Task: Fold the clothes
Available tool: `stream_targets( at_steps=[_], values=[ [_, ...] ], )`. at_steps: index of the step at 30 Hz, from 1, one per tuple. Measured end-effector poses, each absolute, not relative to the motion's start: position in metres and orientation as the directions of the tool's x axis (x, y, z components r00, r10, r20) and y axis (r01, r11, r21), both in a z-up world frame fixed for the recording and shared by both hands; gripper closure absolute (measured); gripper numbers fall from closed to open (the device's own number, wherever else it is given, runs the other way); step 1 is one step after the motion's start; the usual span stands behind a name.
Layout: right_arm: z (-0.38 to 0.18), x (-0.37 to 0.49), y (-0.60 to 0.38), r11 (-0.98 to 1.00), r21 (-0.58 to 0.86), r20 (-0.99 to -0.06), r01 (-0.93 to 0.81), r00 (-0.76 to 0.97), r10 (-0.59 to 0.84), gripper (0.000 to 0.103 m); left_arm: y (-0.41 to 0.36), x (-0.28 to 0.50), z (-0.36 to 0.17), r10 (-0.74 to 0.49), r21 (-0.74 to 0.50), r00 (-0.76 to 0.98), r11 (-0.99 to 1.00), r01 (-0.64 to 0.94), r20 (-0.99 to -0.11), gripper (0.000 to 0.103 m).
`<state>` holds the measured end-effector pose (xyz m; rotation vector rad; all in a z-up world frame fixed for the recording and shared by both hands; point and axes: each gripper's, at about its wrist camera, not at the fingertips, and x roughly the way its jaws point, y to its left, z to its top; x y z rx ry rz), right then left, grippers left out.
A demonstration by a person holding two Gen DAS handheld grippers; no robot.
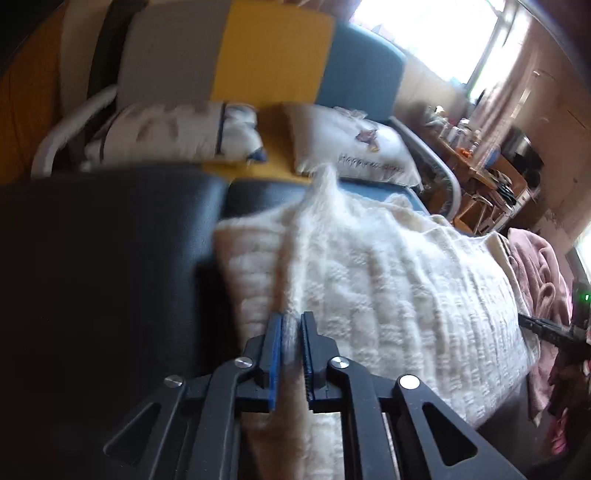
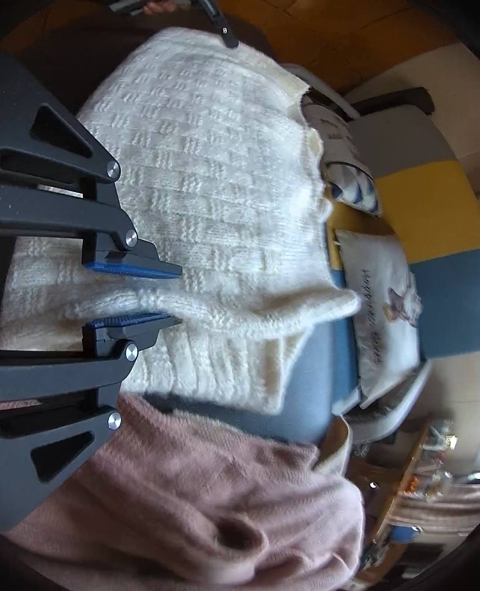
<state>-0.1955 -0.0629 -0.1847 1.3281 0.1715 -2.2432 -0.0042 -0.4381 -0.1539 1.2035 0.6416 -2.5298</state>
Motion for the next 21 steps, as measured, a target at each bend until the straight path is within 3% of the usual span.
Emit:
stream_targets(
  at_steps=[4,8,13,19,21],
  values=[
    [-0.18,-0.2,-0.049,-0.855,0.249,-0.829,0.455,-0.356,-0.431,0.077,-0.433,0.01,-0.12,-0.13,-0.25,-0.694,-0.873,0.418,-0.708,0.082],
    [-0.161,-0.204,-0.037,-0.848,0.281,-0.789,0.45,-0.395,-0.471,0.071,-0.4,-0.013,-0.082,0.019,-0.346,-0.8,-0.907,0.238,-0.599,0.077],
    [-0.147,-0.208,-0.041,-0.843,0.239,-0.778,0.482,-0.424,-0.463,0.07,-0.329,-0.088,-0.102,0.167,-0.318,-0.718,-0.945,0.08,-0.676,0.079],
    [-0.154,-0.198,-0.054,-0.831,0.112,-0.809,0.544,-0.436,-0.394,0.07,-0.277,-0.111,-0.149,0.15,-0.207,-0.587,-0.978,0.03,-0.796,0.086],
    [-0.158,-0.198,-0.057,-0.824,0.102,-0.819,0.558,-0.423,-0.388,0.07,-0.278,-0.105,-0.159,0.159,-0.22,-0.595,-0.975,0.031,-0.788,0.086]
  ],
)
